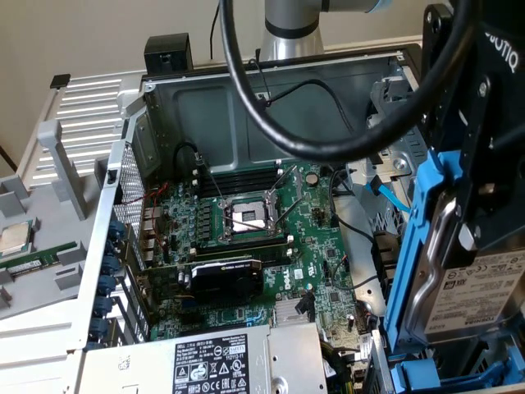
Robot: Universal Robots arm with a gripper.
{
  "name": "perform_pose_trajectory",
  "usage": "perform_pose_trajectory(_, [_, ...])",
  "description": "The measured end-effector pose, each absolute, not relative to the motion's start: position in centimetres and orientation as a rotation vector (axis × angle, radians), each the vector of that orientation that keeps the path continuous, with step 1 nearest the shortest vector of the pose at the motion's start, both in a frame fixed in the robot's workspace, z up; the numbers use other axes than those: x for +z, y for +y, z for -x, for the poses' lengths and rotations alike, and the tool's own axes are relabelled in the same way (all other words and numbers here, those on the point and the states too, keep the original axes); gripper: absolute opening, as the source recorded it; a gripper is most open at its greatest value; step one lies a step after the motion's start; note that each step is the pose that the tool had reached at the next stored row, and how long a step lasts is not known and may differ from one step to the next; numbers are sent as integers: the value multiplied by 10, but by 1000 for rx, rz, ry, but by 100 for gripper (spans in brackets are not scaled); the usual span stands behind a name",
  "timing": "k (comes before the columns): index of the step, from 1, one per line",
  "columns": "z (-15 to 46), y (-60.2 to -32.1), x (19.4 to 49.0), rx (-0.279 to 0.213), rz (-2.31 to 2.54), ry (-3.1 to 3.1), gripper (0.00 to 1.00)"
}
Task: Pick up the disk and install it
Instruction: 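Insert the disk into the insertion slot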
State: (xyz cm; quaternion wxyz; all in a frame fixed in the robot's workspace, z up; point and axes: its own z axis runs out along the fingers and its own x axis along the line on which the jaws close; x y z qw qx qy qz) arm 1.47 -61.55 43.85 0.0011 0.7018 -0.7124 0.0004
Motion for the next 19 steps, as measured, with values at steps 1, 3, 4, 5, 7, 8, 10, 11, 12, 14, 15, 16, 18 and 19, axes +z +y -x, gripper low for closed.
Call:
perform_pose_trajectory(1, [-15,-616,438,-1,-2207,-2235,37])
perform_pose_trajectory(3, [-15,-615,437,-3,-2213,-2230,37])
perform_pose_trajectory(4, [-15,-615,437,-3,-2216,-2228,37])
perform_pose_trajectory(5, [-15,-616,437,-4,-2219,-2225,37])
perform_pose_trajectory(7, [-15,-615,436,-5,-2224,-2220,37])
perform_pose_trajectory(8, [-15,-616,435,-6,-2227,-2218,37])
perform_pose_trajectory(10, [-15,-616,435,-9,-2232,-2216,37])
perform_pose_trajectory(11, [-15,-616,434,-12,-2233,-2217,37])
perform_pose_trajectory(12, [-15,-616,434,-15,-2235,-2219,37])
perform_pose_trajectory(14, [-15,-616,433,-23,-2238,-2222,37])
perform_pose_trajectory(15, [-15,-616,433,-26,-2239,-2224,37])
perform_pose_trajectory(16, [-15,-616,433,-29,-2241,-2224,37])
perform_pose_trajectory(18, [-15,-617,432,-31,-2241,-2225,37])
perform_pose_trajectory(19, [-15,-617,432,-31,-2240,-2224,37])
